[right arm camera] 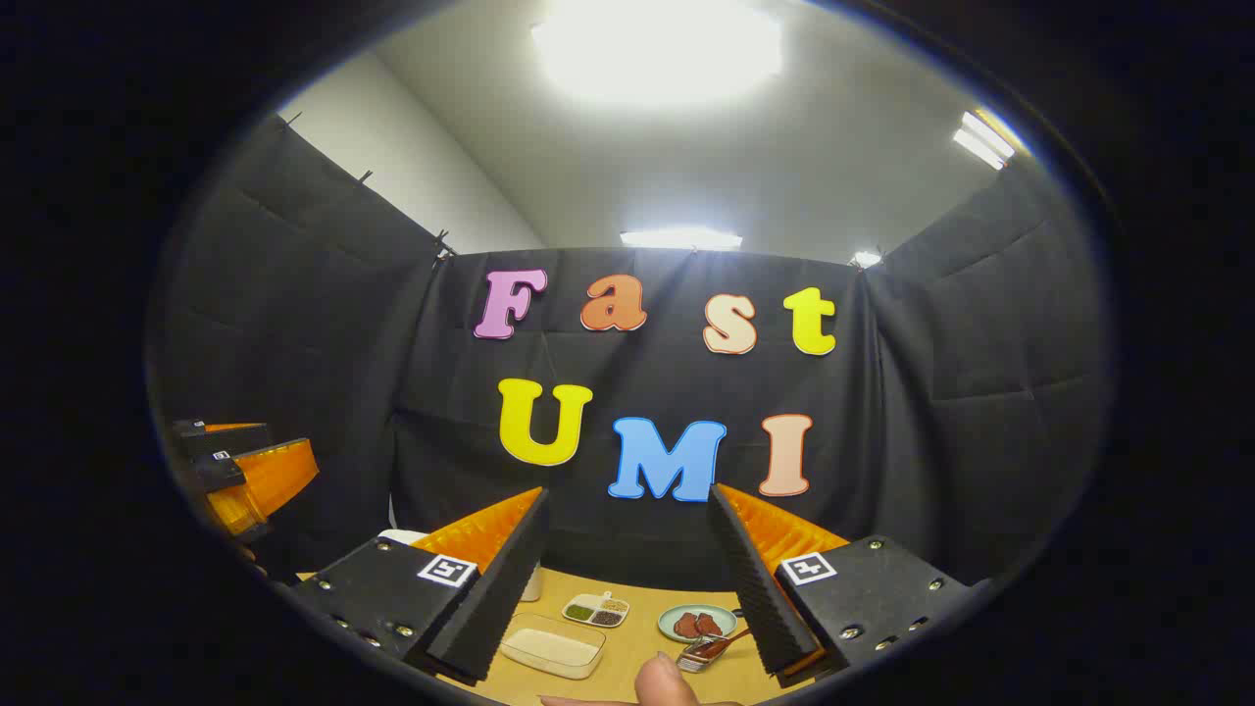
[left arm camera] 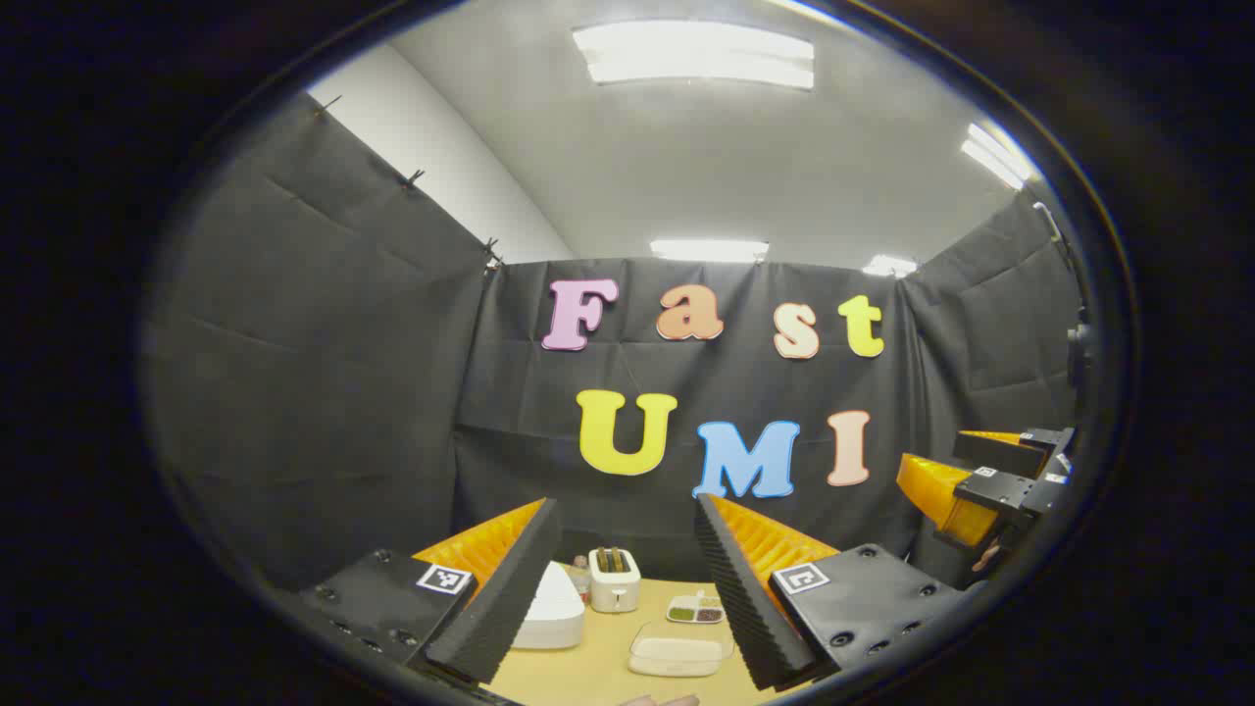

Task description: Close the left gripper, press the button to open the rice cooker; take a wooden spoon from the chopstick holder with the right hand, scoop a spoonful of rice and pour it into the rice cooker, then put the wooden spoon back into the chopstick holder.

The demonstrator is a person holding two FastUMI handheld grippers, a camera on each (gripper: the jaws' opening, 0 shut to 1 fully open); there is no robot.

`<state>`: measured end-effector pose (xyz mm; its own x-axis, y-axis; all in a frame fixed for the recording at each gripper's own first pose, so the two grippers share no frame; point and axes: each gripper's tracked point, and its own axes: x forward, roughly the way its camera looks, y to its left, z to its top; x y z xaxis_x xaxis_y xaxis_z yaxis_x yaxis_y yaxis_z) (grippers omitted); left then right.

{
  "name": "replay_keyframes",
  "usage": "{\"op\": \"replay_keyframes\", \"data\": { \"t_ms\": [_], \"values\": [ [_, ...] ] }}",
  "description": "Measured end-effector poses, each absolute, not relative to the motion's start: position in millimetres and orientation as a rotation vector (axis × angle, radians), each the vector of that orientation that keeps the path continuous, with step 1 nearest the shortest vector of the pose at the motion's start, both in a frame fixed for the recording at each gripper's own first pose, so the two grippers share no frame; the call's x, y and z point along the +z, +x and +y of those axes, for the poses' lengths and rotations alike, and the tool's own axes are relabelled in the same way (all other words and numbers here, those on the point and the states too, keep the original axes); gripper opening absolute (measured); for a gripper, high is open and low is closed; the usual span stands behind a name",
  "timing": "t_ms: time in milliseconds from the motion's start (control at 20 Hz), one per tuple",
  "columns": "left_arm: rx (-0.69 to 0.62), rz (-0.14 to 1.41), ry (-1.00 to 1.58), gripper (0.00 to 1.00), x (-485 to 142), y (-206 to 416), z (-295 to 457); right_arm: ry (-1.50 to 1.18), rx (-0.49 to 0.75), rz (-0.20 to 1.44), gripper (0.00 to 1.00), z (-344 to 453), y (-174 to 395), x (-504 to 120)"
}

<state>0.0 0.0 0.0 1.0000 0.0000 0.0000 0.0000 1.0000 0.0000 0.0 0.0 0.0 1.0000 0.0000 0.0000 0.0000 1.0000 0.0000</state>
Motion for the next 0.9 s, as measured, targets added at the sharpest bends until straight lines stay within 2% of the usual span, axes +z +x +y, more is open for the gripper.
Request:
{"op": "replay_keyframes", "data": {
  "t_ms": [900],
  "values": [
    [0.032,0.006,0.034,0.92,-1,-6,-18,0.008,0.004,0.004,0.97,-27,-1,-6]
  ]
}}
